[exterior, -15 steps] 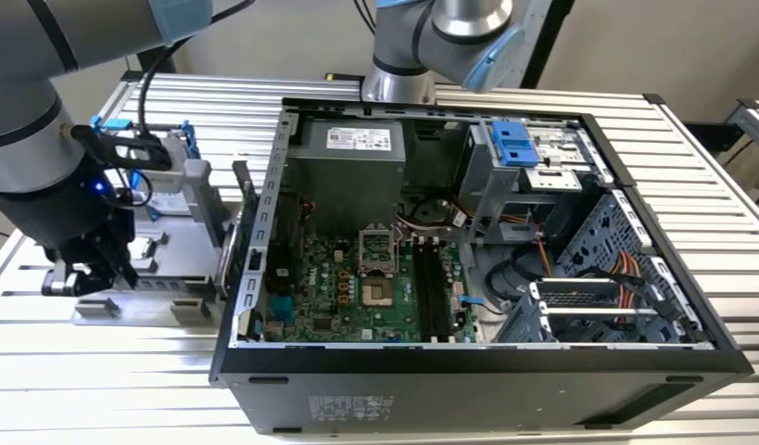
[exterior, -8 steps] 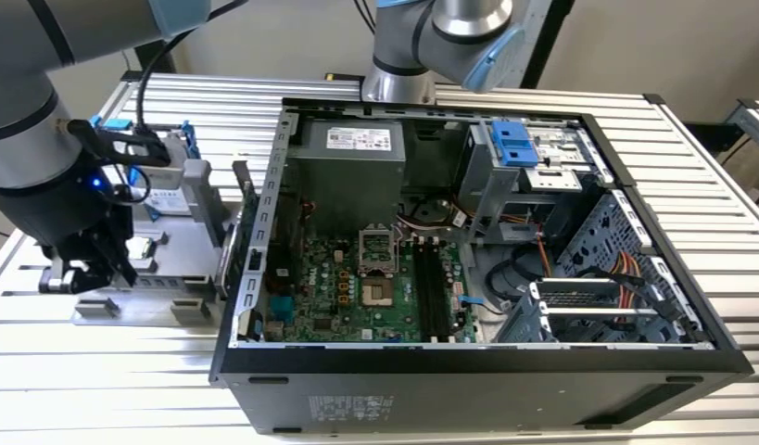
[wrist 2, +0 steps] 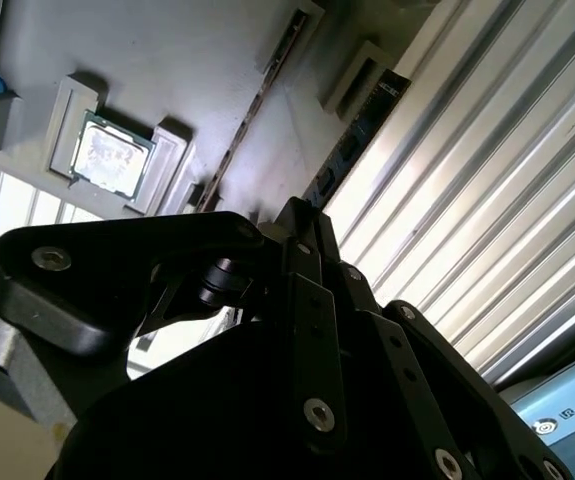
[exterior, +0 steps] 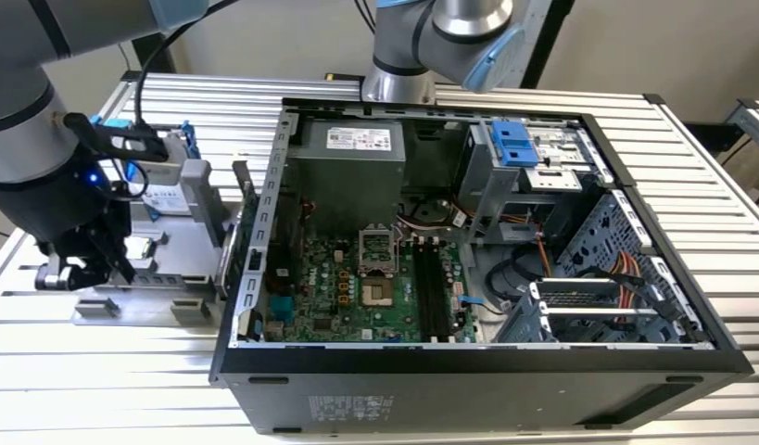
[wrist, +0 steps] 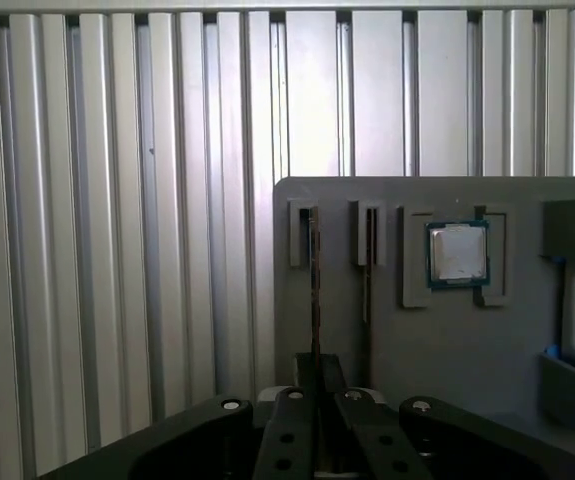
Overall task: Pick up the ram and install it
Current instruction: 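Pick up the ram and move it above insertion slot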
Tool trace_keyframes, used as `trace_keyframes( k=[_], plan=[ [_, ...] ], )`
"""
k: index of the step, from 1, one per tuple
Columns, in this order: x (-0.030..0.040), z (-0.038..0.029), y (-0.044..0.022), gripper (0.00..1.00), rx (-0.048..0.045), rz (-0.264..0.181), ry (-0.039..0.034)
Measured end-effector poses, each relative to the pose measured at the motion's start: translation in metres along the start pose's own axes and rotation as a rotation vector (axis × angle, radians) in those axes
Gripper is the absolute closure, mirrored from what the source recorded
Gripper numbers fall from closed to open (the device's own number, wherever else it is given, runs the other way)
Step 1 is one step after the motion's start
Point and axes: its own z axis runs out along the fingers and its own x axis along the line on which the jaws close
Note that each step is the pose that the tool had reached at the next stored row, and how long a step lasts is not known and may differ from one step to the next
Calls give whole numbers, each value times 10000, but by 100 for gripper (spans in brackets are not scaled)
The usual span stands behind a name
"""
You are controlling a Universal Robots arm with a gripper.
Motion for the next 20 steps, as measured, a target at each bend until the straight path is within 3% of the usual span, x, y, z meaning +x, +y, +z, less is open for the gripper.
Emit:
trace_keyframes(
  k=[20],
  plan=[
    [-3, -132, 2, 100, -1, 0, 0]
  ],
)
